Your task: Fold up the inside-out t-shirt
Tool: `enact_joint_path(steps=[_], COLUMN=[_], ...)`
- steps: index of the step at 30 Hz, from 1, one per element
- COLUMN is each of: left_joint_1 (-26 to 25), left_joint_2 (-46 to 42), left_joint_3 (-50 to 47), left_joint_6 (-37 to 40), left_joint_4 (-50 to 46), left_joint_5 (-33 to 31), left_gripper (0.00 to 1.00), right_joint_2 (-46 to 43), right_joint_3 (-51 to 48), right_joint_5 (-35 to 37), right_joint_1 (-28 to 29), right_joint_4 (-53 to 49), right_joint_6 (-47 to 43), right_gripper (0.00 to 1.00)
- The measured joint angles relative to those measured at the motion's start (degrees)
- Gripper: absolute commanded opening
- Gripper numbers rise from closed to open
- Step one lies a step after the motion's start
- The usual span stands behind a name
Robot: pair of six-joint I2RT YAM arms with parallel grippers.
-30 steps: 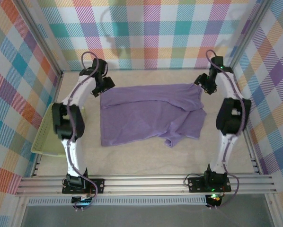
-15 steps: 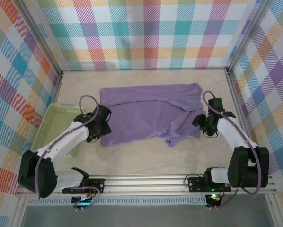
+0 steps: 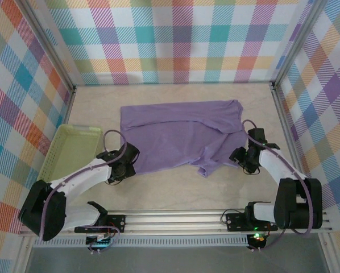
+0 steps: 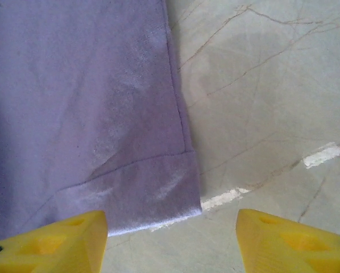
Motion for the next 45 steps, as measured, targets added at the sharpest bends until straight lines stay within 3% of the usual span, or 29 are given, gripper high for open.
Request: enact_joint_path(steps=[5,8,17,27,37,45], left_joint_1=[0.15,0.66,1.75,1.77,1.77,1.77], left_joint_2=[4.94,7.15,9.18,6.16,-11.19,-21.09], left_joint_3=[0.0,0.0,0.26,0.28,0.24,0.22], left_joint_6=[0.85,1.4,3.21,4.22,4.04,2.05], left_joint_4=[4.33,6.4,10.29,9.97,6.29,3.8], left_joint_5=[-0.37,-0.37,0.63,1.7,-0.02,-2.49], left_gripper=[0.66,0.58,0.3,0.08,0.02,0.02], right_joint_2=[3.56,5.53,7.65,2.01,-14.14,-20.98], right_joint_3=[0.02,0.02,2.03,3.91,11.67,19.37], right_joint_5=[-1.05,-1.66,2.6,6.47,13.18,19.61], right_joint_1=[0.37,0.87,1.86,2.12,2.1,1.11], right_joint_4=[1.16,2.03,-0.15,-1.25,-11.89,-19.47], right_joint_6=[0.13,0.11,-0.46,-0.72,-1.42,-2.54], right_gripper=[0.57,0.5,0.0,0.0,0.0,0.0])
